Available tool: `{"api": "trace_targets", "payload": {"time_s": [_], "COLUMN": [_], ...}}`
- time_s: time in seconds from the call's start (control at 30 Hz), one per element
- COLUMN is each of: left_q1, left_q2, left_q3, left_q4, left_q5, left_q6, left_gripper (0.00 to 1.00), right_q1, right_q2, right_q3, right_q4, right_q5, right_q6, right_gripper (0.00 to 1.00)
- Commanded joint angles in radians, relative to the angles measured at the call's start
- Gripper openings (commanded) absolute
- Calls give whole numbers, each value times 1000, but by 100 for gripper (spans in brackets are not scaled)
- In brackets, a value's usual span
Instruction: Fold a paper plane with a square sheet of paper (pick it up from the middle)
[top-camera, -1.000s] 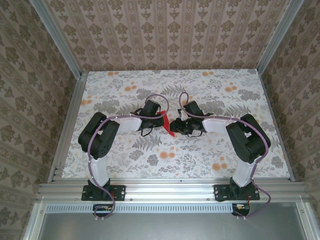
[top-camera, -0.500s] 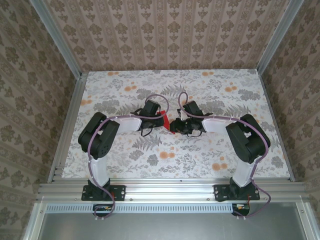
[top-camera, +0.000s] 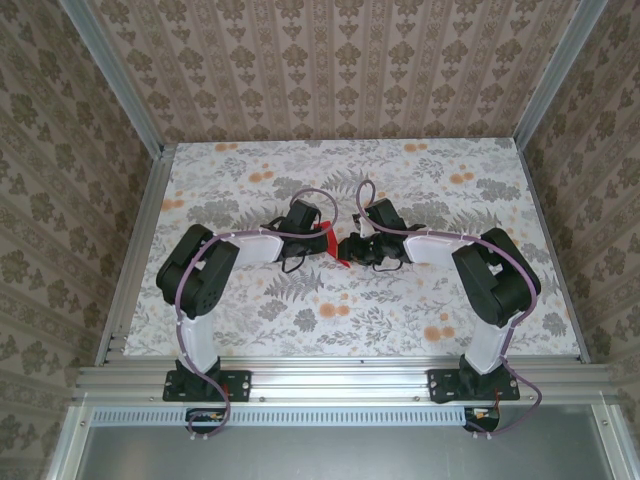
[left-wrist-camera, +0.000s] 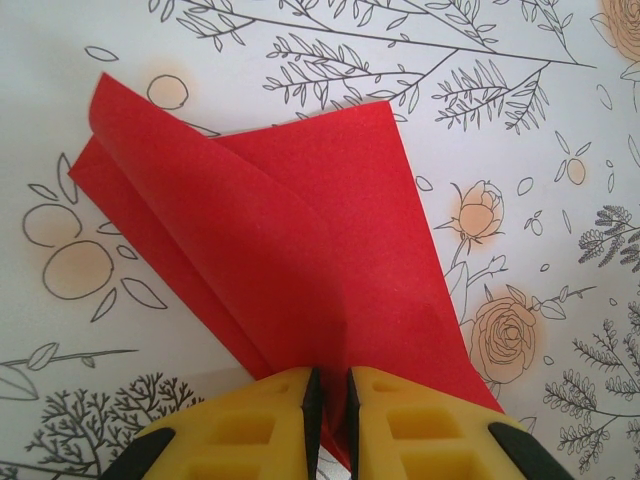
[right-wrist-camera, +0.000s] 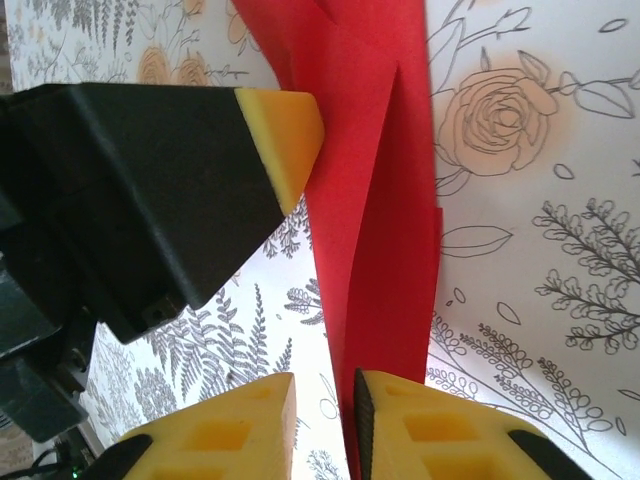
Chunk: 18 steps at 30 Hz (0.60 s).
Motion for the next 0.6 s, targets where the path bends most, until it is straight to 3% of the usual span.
{"api": "trace_targets", "payload": {"time_s": [0.0, 0.57], "left_q1": [-7, -7], "left_q2": [27, 25], "left_q3": [-44, -50], "left_q4": [-81, -79], "left_q5": [4, -8], "left_q6": [-13, -24], "left_gripper": [19, 19], "right_q1": [7, 11], "right_q2": [12, 54], "right_q3": [12, -40], "right_q4": [17, 21], "right_q5": [-50, -95], "right_q6": [14, 45], "right_gripper": [20, 8]}}
